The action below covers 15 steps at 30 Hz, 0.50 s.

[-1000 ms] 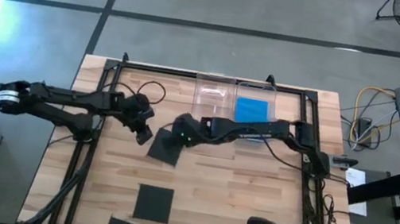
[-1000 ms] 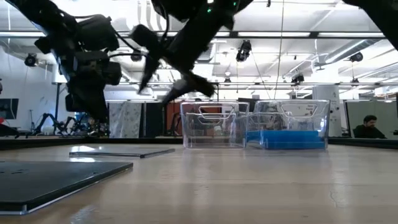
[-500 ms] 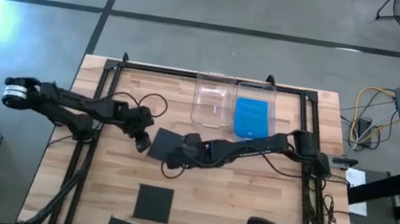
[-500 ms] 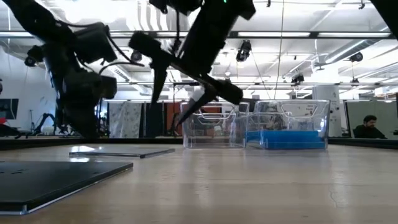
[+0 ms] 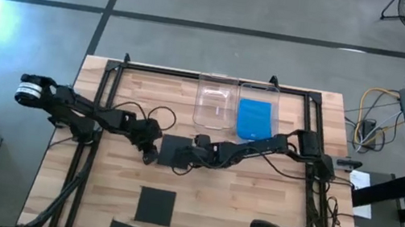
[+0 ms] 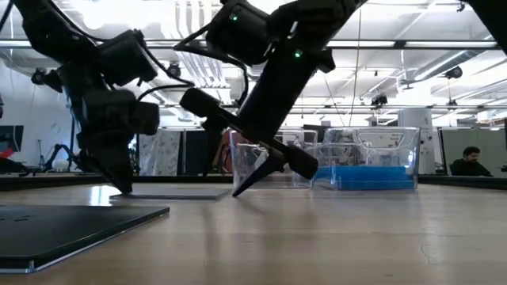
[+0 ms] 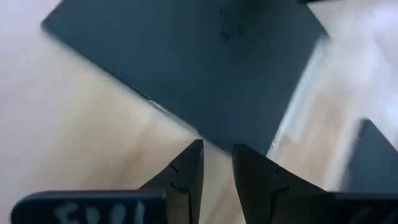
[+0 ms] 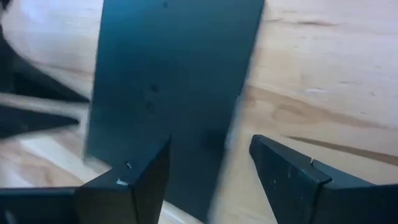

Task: Pick & place jewel cases by type
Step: Put the top black CD case into the left transparent bin

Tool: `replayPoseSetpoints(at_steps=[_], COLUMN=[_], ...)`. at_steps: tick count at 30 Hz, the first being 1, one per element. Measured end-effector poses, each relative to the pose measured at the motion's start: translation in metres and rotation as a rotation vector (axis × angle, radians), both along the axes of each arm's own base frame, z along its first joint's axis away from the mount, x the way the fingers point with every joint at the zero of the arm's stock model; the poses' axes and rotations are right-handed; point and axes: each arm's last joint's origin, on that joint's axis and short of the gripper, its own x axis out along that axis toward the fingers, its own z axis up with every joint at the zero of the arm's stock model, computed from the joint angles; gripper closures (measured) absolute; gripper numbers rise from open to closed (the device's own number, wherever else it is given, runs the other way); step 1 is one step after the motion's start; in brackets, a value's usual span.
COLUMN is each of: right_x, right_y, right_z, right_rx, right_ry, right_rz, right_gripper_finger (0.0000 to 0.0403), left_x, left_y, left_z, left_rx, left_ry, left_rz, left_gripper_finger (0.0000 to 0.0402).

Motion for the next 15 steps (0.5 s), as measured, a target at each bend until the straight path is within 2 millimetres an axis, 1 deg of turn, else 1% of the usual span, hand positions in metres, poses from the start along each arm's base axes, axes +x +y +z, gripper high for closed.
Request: replayPoseSetpoints(at_steps=[4,9,13,15], right_x=[-0.003,-0.002,0.003,0.006], right_y=[0.000,0.001,0.002,0.004], right_z=[-0.003,-0.003,0.005,0.011], right_rx=[0.014,0.052,0.027,0.016], right_ry=[0.011,0.001,-0.005,-0.021], right_rz=[0.020,0.074,0.174,0.235], right_gripper_finger=[0.0179,0.0179,0.0179,0.0179], left_x=[0.009,0.017,0.018,0.014], left_y=[-0.006,-0.011,-0.011,-0.012], left_z=[-0.001,-0.008,-0.012,-0.013], left_rx=[-0.009,0.005,0.025,0.031], left_ry=[-0.010,0.040,0.079,0.111], left_rz=[-0.015,-0.045,-0.081,-0.109], left_gripper_finger=[0.0336,0.0336,0.0336,0.0336])
